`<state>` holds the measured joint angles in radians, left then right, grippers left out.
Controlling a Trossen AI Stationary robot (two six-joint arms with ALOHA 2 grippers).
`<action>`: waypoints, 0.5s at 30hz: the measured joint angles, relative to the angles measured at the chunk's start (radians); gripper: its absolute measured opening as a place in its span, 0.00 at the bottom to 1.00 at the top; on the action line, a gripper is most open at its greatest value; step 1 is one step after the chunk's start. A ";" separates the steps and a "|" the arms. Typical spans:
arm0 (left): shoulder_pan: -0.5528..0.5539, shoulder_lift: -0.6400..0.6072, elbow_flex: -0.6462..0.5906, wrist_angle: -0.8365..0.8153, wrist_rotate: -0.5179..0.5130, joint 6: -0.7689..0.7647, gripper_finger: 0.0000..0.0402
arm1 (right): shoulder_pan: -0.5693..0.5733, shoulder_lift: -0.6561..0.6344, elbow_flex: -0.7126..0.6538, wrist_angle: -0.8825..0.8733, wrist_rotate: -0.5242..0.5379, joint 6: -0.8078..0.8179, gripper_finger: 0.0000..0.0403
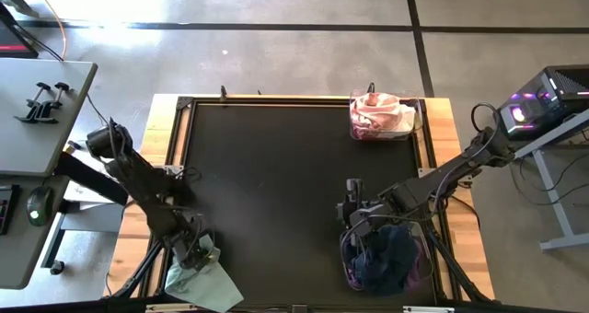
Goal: Sort towels by color in basket
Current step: Put the gray towel into the top transparent bin
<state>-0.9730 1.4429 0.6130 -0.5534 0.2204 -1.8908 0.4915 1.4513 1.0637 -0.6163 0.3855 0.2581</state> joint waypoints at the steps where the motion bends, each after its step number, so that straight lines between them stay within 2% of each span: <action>1: 0.008 0.017 -0.002 -0.005 0.001 0.011 0.43 | 0.000 0.000 0.000 0.000 0.000 0.001 0.32; 5: 0.061 0.043 -0.002 -0.010 -0.005 0.085 0.25 | 0.000 0.018 -0.002 0.018 0.026 0.004 0.32; 7: 0.096 0.043 0.006 -0.002 -0.093 0.130 0.14 | -0.001 0.026 -0.029 0.060 0.045 -0.002 0.32; 9: 0.127 0.050 0.028 0.002 -0.317 0.190 0.05 | -0.004 0.030 -0.083 0.132 0.046 -0.022 0.32; 12: 0.170 0.067 0.062 0.011 -0.667 0.304 0.03 | -0.010 0.034 -0.174 0.271 -0.001 -0.059 0.32; 15: 0.231 0.060 0.118 0.118 -0.870 0.488 0.04 | -0.021 0.034 -0.243 0.423 -0.021 -0.105 0.32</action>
<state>-0.7419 1.5032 0.7313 -0.4351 -0.6493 -1.4030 0.4706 1.4853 0.8207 -0.1933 0.3641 0.1533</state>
